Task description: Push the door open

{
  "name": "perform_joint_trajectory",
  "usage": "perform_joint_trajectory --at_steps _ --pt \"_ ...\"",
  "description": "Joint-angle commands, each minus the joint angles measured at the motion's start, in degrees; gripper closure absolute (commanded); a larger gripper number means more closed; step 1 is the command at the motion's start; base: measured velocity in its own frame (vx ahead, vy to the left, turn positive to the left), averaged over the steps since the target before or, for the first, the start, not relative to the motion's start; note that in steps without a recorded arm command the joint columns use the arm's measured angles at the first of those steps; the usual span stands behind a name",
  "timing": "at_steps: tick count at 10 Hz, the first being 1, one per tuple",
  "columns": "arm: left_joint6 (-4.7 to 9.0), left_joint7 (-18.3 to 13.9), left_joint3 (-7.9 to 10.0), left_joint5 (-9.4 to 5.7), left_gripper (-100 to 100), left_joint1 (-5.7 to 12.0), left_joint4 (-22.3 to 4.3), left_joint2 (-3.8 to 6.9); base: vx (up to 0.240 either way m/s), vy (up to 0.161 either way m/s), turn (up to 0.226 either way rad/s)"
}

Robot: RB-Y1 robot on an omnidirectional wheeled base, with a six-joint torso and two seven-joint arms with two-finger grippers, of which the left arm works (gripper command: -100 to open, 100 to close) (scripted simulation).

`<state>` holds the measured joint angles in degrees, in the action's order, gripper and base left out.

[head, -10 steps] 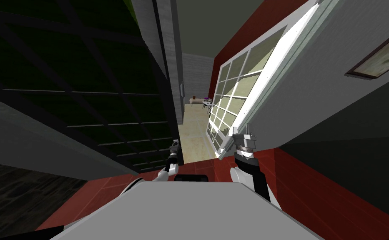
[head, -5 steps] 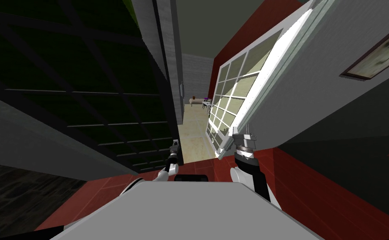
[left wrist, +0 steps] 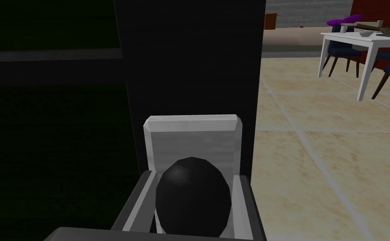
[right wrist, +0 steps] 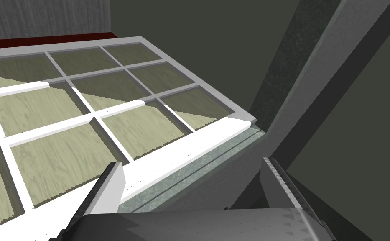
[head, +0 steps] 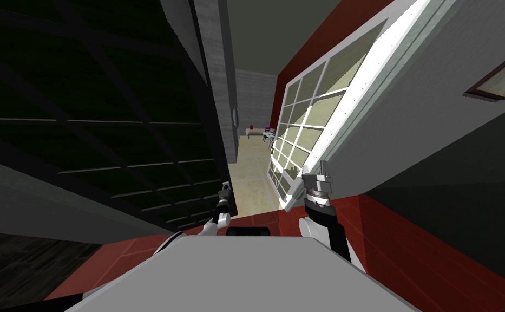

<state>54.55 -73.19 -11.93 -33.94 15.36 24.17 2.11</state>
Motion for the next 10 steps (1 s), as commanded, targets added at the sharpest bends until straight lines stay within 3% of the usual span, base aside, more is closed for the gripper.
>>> perform_joint_trajectory --at_steps 1,5,6,10 --pt "-0.47 0.5 0.46 -0.16 100 -0.78 1.9 0.73 0.065 0.008 0.004" --pt "-0.47 0.5 0.46 -0.16 100 -0.78 1.9 0.73 -0.009 0.003 -0.007" --pt "-0.48 1.1 2.07 -0.16 100 -1.32 2.7 1.24 0.123 -0.029 0.02" --pt "-0.49 1.8 3.93 -0.16 100 -1.94 3.6 1.64 0.148 -0.006 0.021"
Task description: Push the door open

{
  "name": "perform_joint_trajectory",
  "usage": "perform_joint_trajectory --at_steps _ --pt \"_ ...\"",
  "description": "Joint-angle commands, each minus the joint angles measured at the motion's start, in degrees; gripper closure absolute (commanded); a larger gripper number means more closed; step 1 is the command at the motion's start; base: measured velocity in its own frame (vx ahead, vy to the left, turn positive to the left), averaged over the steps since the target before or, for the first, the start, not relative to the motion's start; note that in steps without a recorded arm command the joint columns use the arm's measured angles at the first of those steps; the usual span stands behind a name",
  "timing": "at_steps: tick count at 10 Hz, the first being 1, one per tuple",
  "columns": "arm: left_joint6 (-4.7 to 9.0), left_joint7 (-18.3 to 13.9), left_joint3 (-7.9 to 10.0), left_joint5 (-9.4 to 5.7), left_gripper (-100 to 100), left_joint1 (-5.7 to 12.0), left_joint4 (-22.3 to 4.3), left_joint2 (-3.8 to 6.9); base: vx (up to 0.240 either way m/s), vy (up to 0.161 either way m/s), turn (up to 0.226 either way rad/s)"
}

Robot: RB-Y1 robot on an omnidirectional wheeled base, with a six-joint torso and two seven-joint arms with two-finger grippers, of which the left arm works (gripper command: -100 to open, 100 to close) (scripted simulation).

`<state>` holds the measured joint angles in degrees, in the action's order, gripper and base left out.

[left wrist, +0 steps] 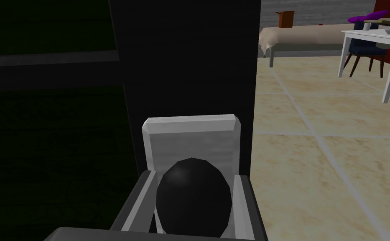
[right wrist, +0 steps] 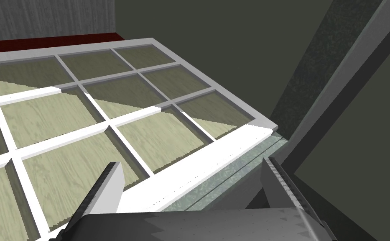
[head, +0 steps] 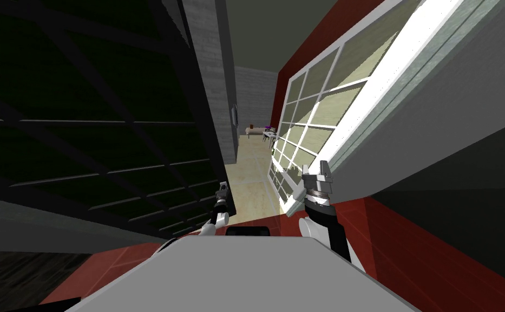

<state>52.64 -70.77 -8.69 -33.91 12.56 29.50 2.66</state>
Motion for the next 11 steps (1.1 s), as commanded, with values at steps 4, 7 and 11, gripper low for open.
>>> perform_joint_trajectory --at_steps 4,7,11 --pt "1.41 0.4 3.28 -0.18 100 -0.02 -0.5 1.34 0.106 -0.003 0.004" --pt "1.4 1.0 4.91 -0.18 100 -0.56 0.4 1.35 0.11 0.007 0.033" --pt "1.39 1.9 7.14 -0.17 100 -1.31 1.5 1.14 0.092 -0.007 0.012"
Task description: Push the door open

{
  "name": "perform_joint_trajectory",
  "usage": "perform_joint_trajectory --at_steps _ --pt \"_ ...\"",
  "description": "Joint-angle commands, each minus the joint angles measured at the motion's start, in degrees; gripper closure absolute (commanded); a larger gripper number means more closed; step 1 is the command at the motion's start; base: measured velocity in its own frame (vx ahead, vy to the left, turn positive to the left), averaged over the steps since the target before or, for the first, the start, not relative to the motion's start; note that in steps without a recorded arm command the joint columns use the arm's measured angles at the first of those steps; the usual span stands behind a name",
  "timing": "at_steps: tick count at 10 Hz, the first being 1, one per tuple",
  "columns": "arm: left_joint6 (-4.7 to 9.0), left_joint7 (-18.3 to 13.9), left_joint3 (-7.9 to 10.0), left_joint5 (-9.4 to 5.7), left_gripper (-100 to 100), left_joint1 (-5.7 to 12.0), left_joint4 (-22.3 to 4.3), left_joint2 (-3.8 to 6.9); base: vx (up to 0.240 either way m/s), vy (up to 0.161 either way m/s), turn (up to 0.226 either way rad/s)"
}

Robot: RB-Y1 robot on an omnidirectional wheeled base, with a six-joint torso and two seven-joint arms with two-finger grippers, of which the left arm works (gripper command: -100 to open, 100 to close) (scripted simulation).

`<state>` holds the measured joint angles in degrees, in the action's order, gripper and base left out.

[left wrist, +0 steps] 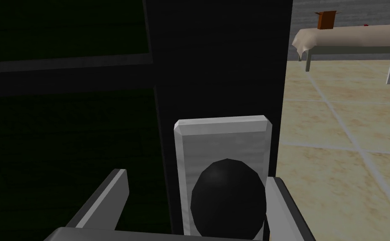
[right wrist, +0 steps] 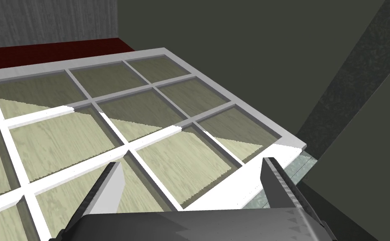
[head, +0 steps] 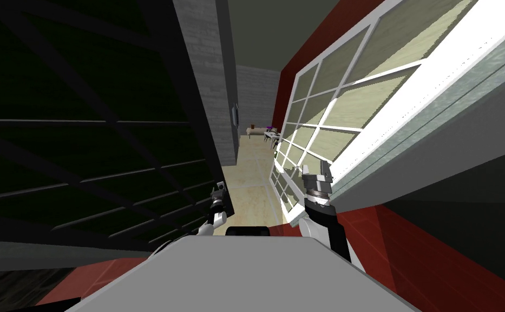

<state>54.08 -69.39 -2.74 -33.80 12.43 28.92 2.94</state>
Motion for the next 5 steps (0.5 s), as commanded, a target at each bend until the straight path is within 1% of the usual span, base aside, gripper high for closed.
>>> perform_joint_trajectory --at_steps 1,2,3,4,5 --pt "-0.06 0.5 1.19 -0.28 100 -1.19 2.0 0.86 0.091 0.004 0.007" --pt "-0.06 0.9 2.31 -0.28 100 -1.56 2.6 0.65 0.112 -0.001 0.021" --pt "-0.07 1.4 3.41 -0.28 100 -1.93 3.1 0.41 0.166 -0.003 0.031" --pt "-0.07 1.6 3.95 -0.28 100 -2.11 3.4 0.24 0.15 0.004 0.06" --pt "-0.07 1.6 3.95 -0.28 100 -2.11 3.1 0.24 0.093 -0.001 -0.003"
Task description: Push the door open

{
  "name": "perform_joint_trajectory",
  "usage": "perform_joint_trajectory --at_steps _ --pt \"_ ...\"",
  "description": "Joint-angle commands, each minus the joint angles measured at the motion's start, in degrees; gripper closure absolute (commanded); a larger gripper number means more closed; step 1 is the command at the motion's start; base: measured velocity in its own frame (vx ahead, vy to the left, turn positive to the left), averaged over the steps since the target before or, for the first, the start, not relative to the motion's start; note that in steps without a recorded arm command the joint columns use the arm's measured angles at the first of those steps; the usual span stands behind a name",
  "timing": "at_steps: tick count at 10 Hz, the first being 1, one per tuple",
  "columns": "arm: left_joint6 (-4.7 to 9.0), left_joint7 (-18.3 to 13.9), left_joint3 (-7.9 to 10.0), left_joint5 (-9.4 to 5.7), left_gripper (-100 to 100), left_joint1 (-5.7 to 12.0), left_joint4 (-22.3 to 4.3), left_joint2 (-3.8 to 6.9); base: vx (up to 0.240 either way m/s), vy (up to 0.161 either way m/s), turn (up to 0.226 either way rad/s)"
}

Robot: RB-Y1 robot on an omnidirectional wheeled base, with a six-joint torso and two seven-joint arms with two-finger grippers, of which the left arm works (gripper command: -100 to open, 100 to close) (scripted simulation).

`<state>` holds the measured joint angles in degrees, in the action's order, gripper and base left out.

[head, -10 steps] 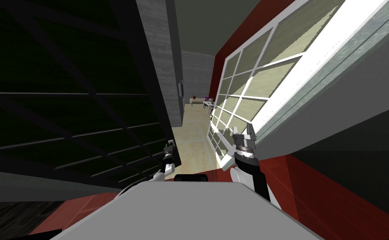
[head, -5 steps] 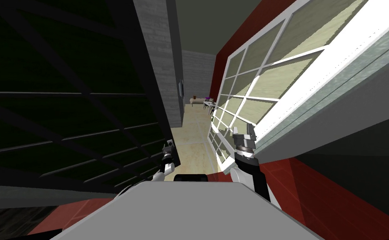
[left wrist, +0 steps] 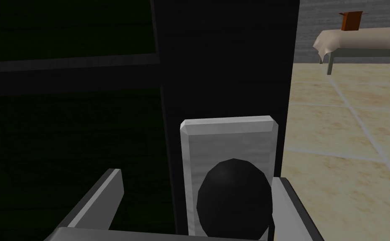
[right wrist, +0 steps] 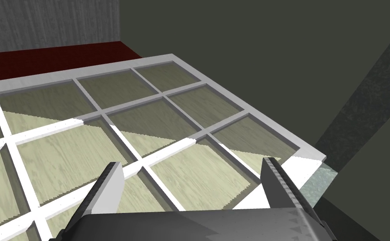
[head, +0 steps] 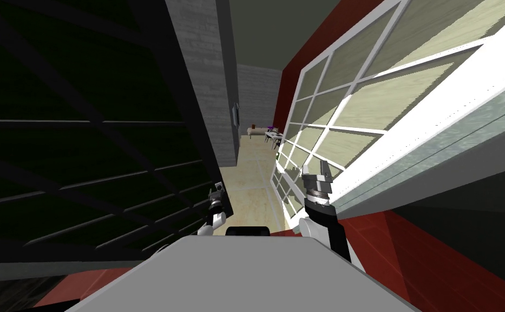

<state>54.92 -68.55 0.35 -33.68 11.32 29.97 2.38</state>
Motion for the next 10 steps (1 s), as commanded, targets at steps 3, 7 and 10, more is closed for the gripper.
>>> perform_joint_trajectory --at_steps 3,7,10 --pt "-0.91 1.2 1.95 -0.4 100 -1.37 3.2 0.48 0.055 -0.009 0.002" --pt "-0.93 2.1 4.48 -0.4 100 -2.22 4.2 -0.6 0.091 -0.007 0.027" --pt "-0.94 2.7 5.87 -0.4 100 -2.68 4.8 -1.37 0.142 -0.004 0.013"
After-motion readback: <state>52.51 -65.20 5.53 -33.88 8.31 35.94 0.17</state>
